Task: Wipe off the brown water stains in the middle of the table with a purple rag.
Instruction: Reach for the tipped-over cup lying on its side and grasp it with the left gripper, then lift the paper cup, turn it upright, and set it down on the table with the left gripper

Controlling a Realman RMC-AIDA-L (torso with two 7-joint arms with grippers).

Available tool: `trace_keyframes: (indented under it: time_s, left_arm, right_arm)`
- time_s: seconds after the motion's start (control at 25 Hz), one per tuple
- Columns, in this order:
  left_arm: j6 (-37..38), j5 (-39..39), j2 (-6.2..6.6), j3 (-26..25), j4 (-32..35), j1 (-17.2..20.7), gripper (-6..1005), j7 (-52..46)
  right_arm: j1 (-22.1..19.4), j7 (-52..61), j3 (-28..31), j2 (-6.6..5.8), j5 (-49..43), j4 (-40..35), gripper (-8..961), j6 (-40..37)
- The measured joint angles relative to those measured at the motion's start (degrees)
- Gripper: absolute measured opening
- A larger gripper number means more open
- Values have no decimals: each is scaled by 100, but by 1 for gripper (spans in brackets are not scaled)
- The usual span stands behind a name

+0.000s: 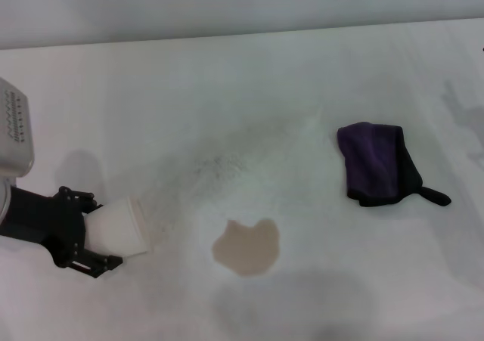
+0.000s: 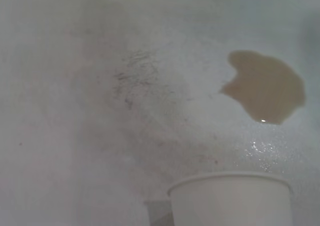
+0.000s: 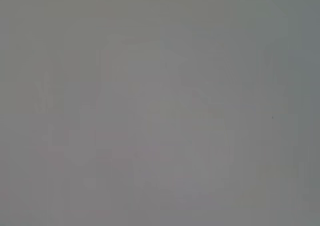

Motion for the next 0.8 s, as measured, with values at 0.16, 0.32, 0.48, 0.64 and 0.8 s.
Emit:
trace_keyframes:
  time_s: [0.16, 0.32, 0.48, 0.64, 0.8]
  left_arm:
    - [-20, -72, -26, -16, -12, -7, 867, 21]
    - [-27, -278, -43, -35, 25, 35, 826, 21]
    - [-24, -642, -58, -41, 202, 184, 815, 21]
    - [-30, -1236, -72, -42, 493, 474, 815, 87]
    - [-96, -2165, -70, -177, 547, 739, 814, 434]
  right_arm:
    - [0, -2, 0, -7, 0, -3, 871, -5]
    - [-4, -6, 0, -15, -2, -10, 871, -8]
    - [-18, -7, -6, -19, -21, -73, 871, -9]
    - [-23, -5, -39, -27, -39, -158, 871, -4]
    - [-26, -5, -62, -27, -55, -252, 871, 3]
